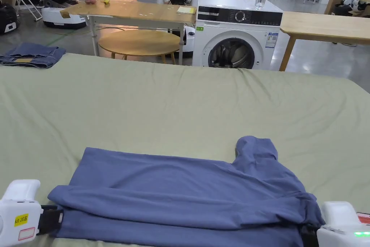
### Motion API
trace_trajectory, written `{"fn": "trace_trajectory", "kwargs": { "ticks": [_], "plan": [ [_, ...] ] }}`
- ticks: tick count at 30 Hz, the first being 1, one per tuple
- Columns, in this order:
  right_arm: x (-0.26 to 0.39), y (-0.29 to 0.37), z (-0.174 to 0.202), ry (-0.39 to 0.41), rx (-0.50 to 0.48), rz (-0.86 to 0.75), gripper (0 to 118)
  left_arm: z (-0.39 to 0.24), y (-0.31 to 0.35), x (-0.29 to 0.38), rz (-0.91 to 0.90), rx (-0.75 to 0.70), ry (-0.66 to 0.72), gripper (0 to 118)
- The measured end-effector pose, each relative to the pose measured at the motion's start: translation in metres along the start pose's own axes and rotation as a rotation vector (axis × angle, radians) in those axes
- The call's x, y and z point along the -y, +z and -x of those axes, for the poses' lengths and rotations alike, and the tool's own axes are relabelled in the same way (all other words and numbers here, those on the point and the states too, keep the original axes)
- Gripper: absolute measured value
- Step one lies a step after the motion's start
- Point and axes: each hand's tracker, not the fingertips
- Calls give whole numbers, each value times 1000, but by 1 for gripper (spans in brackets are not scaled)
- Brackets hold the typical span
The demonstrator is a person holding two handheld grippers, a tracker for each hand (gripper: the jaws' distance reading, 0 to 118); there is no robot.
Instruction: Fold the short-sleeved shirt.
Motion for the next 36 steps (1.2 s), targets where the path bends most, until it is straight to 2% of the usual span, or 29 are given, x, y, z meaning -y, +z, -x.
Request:
{"fn": "trace_trajectory", "kwargs": {
  "ticks": [4,6,7,8,10,11,12,14,21,25,29,34,36],
  "plan": [
    [-17,27,9,-87,-78,-153,51,-13,25,-16,-177,59,20,36],
    [-23,30,19,-87,-95,-254,49,-24,34,-21,-282,47,-15,36],
    [-26,32,26,-87,-97,-295,43,-31,36,-23,-326,30,-36,36],
    [-28,33,33,-88,-99,-334,27,-36,38,-25,-362,13,-55,36],
    [-35,34,50,-73,-85,-413,3,-49,42,-26,-465,-25,-92,36],
    [-37,34,55,-91,-81,-433,0,-53,42,-27,-492,-34,-96,34],
    [-40,34,60,-114,-104,-461,0,-58,42,-28,-499,-49,-97,26],
    [-48,30,70,-113,-163,-462,0,-60,36,-34,-496,-46,-104,0],
    [-70,16,90,-153,-203,-454,0,-53,10,-62,-468,-75,-60,0],
    [-77,7,93,-154,-209,-446,0,-33,-19,-101,-383,-62,-15,0],
    [-80,4,93,-122,-194,-458,0,-13,-56,-144,-219,-46,-26,0],
    [-83,3,89,-102,-175,-475,0,9,-112,-193,17,29,37,0],
    [-85,0,84,-116,-197,-460,0,17,-132,-204,91,24,56,22]
  ]
}}
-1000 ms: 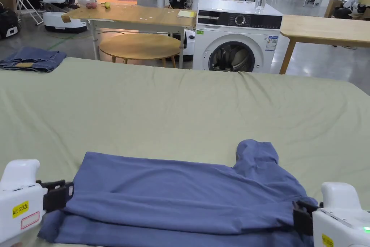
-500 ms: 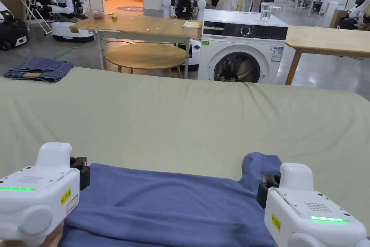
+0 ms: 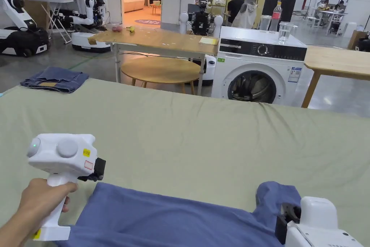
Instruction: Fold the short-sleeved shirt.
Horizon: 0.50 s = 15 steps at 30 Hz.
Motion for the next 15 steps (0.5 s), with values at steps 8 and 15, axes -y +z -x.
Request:
{"fn": "trace_trajectory", "kwargs": {
  "ticks": [8,15],
  "plan": [
    [10,-10,-21,-21,31,69,0,-4,-53,-11,197,-33,-9,55],
    [20,-20,-40,-43,52,137,0,-40,-53,14,128,-111,-207,23]
  ]
}}
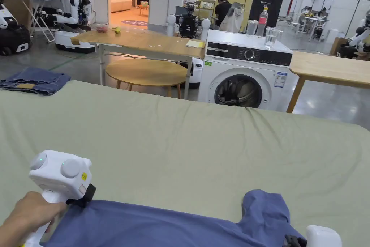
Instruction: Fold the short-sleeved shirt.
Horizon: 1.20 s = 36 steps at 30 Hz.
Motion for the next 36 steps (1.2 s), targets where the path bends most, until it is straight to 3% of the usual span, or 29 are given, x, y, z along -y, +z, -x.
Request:
{"fn": "trace_trajectory", "kwargs": {
  "ticks": [1,2,6,8,10,11,12,16,22,27,28,29,32,36],
  "plan": [
    [-2,-4,-3,-3,5,13,0,-3,1,2,-12,-12,-16,6],
    [-5,-7,-5,-8,11,27,0,-4,3,4,-13,-8,1,0],
    [-36,-24,-22,-25,-2,87,0,6,23,16,-90,30,39,0],
    [-57,-39,-29,11,19,155,2,13,36,20,-135,65,62,0],
    [-77,-68,-39,49,10,258,19,15,52,27,-161,74,65,0],
    [-82,-80,-45,30,-6,280,40,19,54,26,-180,76,69,0],
    [-88,-97,-51,20,-10,332,53,20,60,28,-199,84,76,0],
    [-95,-153,-68,47,50,469,54,23,72,36,-224,94,85,0],
    [-72,-201,-75,23,-31,648,54,29,70,44,-216,96,100,0],
    [-67,-201,-68,55,-9,606,46,27,67,49,-217,92,99,0],
    [-68,-201,-68,52,-24,597,33,27,67,49,-219,91,100,0],
    [-68,-201,-68,46,-36,595,0,27,67,49,-220,91,102,0],
    [-69,-191,-66,70,-34,565,0,27,70,52,-224,94,105,0],
    [-76,-156,-73,9,-47,451,0,30,82,57,-242,112,120,0]
  ]
}}
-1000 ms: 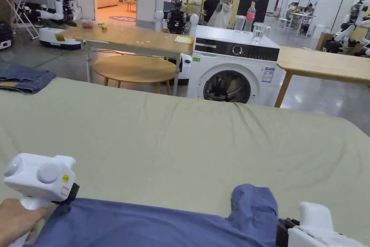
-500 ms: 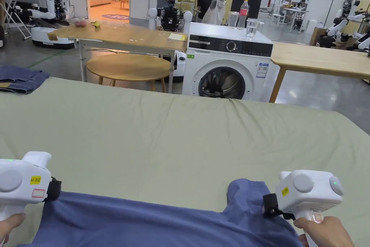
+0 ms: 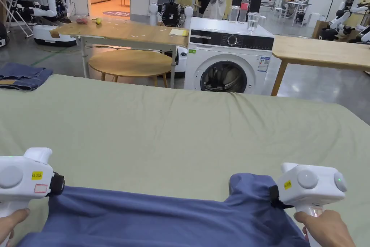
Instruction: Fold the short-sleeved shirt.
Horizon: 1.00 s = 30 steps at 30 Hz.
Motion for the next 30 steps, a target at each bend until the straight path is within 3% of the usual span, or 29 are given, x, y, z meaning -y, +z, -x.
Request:
{"fn": "trace_trajectory", "kwargs": {
  "ticks": [10,16,30],
  "plan": [
    [62,120,-2,23,-18,-184,0,6,61,28,-80,45,15,0],
    [117,160,1,49,-18,-190,0,11,101,65,-100,82,9,0],
    [220,110,-7,71,33,7,0,12,69,166,109,13,-53,0]
  ]
}}
